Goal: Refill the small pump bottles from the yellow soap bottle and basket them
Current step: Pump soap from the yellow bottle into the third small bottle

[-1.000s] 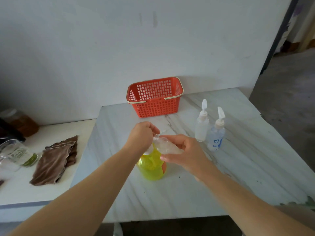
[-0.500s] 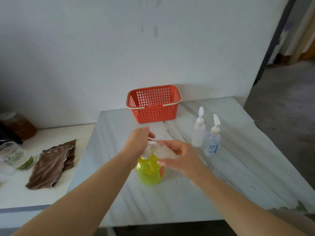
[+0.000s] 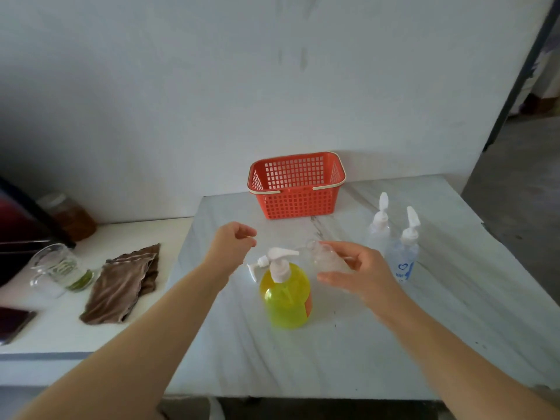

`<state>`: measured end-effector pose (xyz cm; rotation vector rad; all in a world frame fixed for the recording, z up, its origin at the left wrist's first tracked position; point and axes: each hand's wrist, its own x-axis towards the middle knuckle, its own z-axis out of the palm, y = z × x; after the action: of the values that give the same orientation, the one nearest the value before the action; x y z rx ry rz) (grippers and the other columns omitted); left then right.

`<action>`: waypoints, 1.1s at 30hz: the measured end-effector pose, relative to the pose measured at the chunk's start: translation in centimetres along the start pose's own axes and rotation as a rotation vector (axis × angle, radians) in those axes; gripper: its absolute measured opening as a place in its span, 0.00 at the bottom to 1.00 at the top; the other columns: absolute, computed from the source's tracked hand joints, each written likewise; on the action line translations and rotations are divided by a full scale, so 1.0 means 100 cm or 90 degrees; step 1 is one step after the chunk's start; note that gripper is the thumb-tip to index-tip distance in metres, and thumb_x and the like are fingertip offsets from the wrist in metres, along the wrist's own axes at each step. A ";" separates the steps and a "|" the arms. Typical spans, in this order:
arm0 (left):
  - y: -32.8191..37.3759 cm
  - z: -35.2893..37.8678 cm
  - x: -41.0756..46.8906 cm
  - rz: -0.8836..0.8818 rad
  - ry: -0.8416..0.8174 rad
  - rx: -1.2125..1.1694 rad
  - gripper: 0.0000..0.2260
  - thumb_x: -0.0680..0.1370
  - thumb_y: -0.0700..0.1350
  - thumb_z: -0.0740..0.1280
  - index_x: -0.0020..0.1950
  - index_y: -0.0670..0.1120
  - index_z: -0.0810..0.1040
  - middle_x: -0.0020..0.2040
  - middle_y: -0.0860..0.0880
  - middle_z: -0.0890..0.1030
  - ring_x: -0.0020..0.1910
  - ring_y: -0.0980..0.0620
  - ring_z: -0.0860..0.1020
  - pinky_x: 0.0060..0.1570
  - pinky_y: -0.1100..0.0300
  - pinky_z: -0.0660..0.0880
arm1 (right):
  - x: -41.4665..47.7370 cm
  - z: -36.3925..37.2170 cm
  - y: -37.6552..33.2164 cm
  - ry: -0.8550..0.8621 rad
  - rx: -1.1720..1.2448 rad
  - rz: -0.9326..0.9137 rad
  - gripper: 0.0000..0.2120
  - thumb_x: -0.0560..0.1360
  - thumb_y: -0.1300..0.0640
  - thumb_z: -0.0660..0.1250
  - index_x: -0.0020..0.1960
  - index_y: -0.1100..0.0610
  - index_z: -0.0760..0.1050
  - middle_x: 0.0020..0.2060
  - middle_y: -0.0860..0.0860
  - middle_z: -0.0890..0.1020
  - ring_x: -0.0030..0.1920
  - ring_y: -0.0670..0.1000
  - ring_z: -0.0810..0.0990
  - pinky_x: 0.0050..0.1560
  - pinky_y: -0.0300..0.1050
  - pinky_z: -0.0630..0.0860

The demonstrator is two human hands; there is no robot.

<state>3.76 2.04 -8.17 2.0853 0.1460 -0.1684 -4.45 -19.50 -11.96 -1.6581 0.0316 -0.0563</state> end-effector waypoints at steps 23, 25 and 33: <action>-0.020 0.000 0.027 0.188 0.106 0.213 0.08 0.68 0.42 0.73 0.44 0.50 0.79 0.42 0.54 0.81 0.45 0.54 0.79 0.45 0.62 0.73 | 0.019 0.003 0.014 0.071 -0.008 0.030 0.20 0.67 0.63 0.76 0.52 0.41 0.79 0.47 0.41 0.85 0.46 0.42 0.82 0.43 0.35 0.75; -0.003 -0.019 0.012 0.253 0.110 0.210 0.08 0.69 0.41 0.74 0.45 0.49 0.79 0.43 0.54 0.81 0.44 0.57 0.78 0.42 0.69 0.69 | 0.013 0.001 0.013 0.083 -0.003 0.033 0.20 0.67 0.63 0.76 0.50 0.41 0.79 0.43 0.41 0.85 0.42 0.40 0.82 0.38 0.33 0.75; 0.032 -0.055 -0.054 0.424 0.108 0.265 0.11 0.68 0.42 0.74 0.44 0.55 0.77 0.43 0.57 0.80 0.46 0.55 0.78 0.51 0.54 0.74 | -0.016 0.006 -0.005 0.115 -0.061 -0.009 0.22 0.66 0.65 0.77 0.50 0.41 0.77 0.48 0.41 0.83 0.44 0.38 0.81 0.45 0.32 0.76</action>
<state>-0.69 5.08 -1.74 2.4379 -0.5227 0.4147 -6.00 -18.76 -11.57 -1.7449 0.1617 -0.2173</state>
